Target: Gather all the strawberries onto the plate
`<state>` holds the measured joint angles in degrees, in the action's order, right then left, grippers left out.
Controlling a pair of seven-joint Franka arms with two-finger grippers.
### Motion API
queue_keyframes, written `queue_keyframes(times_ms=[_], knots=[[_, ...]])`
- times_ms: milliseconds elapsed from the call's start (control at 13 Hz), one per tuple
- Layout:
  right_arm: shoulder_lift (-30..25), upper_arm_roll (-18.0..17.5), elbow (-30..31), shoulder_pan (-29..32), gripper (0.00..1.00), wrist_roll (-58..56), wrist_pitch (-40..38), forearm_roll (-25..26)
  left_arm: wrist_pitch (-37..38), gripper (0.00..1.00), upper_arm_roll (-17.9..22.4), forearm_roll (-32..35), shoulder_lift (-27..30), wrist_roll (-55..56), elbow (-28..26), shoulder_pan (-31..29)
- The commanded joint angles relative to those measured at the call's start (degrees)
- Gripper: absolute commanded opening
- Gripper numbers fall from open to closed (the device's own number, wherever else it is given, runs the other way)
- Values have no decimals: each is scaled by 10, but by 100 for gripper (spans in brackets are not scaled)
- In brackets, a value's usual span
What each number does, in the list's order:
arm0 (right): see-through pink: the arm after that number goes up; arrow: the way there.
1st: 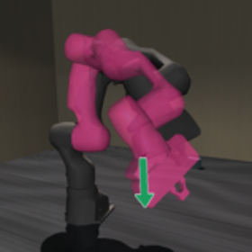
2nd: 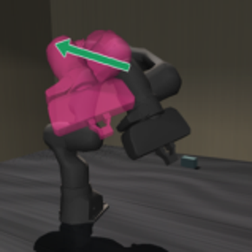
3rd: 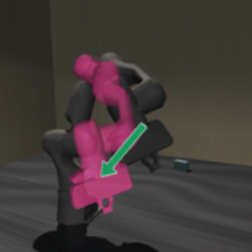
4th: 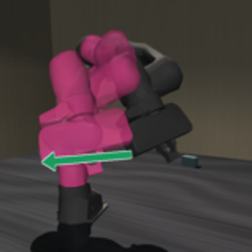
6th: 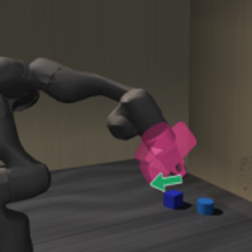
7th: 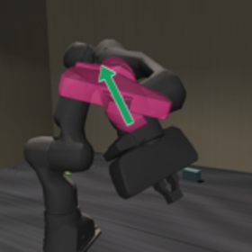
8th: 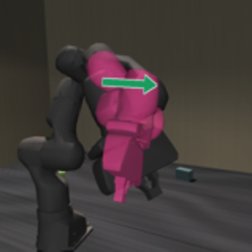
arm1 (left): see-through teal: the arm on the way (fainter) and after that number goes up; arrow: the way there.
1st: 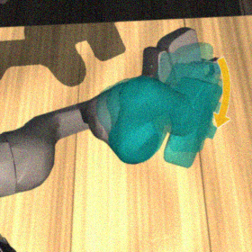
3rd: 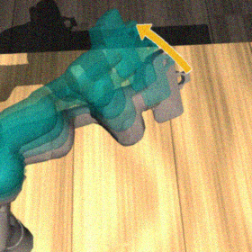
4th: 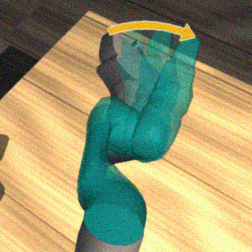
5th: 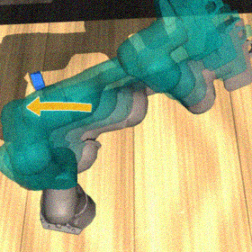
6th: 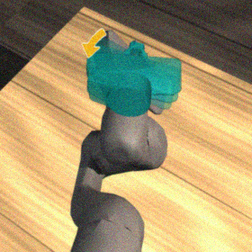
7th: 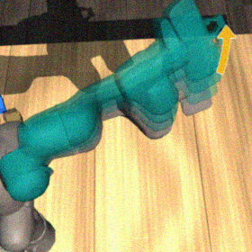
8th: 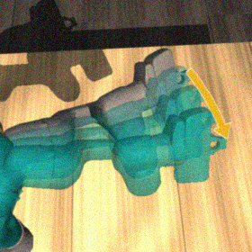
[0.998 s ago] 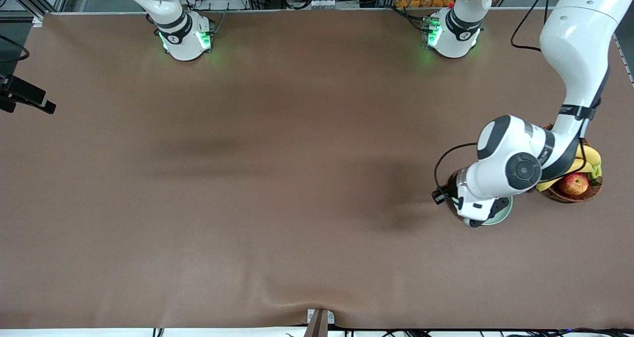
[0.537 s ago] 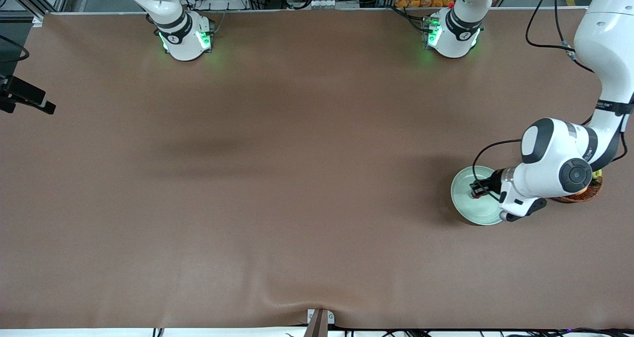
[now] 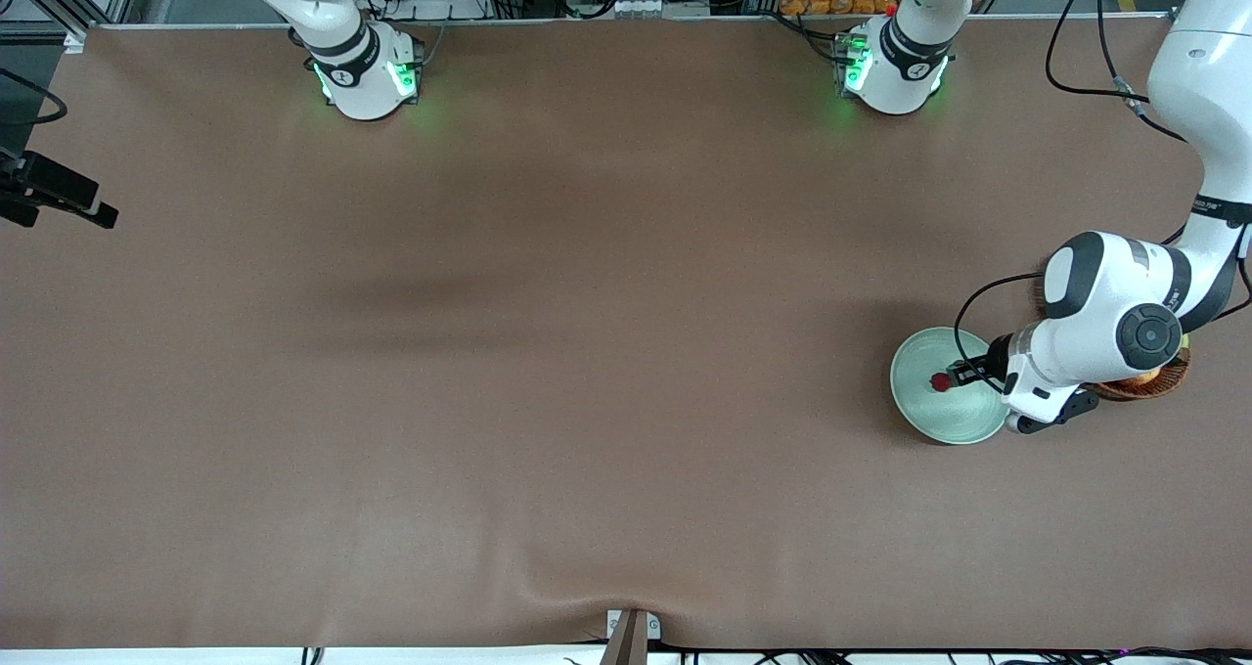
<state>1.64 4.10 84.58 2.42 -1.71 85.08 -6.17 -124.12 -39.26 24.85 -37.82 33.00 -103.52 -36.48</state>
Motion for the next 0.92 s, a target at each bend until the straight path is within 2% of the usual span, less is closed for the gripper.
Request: queue_keyframes(times_ms=[0,153,307,537,691,844], knots=[[5,0,-11,-1,100,2,0,-4,3,100,-10,11,27,-26,10,-2],[5,0,-11,0,100,2,-1,1,7,100,-15,9,52,-46,11,-3],[4,-1,-11,-2,100,2,-2,28,17,100,-20,3,77,-70,12,-3],[2,-12,-11,-10,100,2,-3,54,51,100,-38,2,118,-73,36,-3],[2,-11,-11,-9,100,1,-3,54,124,100,-60,0,152,-86,68,-3],[2,-11,-11,-10,100,1,-3,54,223,100,-74,-59,177,-94,120,-3]])
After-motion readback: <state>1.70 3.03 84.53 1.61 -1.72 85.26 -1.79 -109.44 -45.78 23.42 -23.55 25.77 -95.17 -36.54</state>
